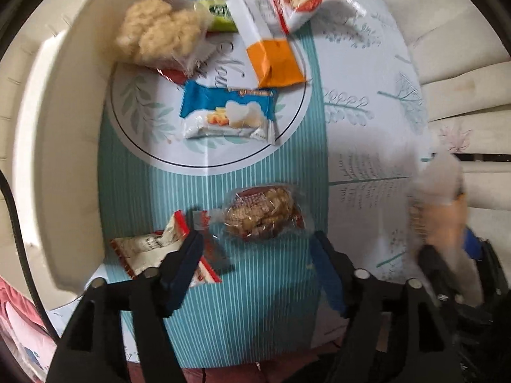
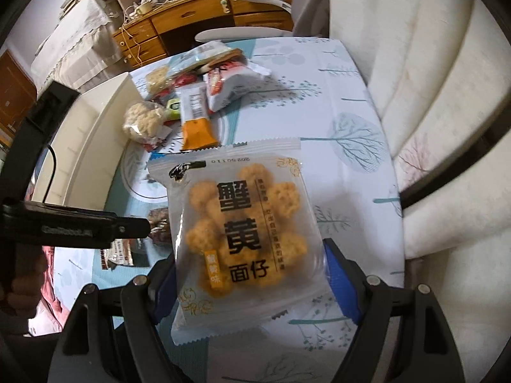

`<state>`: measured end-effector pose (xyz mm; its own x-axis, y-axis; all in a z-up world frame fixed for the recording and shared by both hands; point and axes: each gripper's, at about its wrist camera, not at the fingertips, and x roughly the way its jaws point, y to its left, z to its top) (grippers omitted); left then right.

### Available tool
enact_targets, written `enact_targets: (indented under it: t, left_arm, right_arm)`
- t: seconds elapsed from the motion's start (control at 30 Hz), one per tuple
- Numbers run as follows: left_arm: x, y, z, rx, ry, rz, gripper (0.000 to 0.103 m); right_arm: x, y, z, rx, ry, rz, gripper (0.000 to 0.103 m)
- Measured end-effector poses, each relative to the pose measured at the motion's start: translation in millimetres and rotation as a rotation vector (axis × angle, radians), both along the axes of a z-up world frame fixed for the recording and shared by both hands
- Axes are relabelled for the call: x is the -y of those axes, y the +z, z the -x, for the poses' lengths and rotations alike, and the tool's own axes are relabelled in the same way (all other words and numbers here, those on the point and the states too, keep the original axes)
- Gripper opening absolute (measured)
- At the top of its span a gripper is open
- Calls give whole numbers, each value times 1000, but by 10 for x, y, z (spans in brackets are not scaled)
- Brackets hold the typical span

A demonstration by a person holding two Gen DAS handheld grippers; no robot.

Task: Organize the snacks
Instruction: 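Lift both held bags and carry them toward the white tray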

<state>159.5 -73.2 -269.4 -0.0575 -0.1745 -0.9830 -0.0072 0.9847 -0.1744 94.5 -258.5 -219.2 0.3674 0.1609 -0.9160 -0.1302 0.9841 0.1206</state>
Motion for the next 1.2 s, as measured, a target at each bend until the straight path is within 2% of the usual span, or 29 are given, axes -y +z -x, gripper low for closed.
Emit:
enact_targets:
  t: [0.27, 0.63, 0.87, 0.97, 1.2]
  left_arm:
    - [22, -325, -34, -4, 59, -41, 70]
    - [18, -386, -100, 68, 116, -6, 73]
    - [110, -349, -138, 170, 101, 2, 64]
    - [153, -307, -147, 228, 101, 36, 58]
    - [13, -270, -92, 249, 108, 76, 56]
  right_arm:
    - [202, -56, -75, -23, 39, 22, 81]
    - [279, -142, -178, -54, 112, 28, 81]
    - [281, -163, -207, -62, 130, 28, 81]
    - [267, -169, -206, -64, 132, 29, 81]
    - [232, -166, -191, -66, 130, 32, 81]
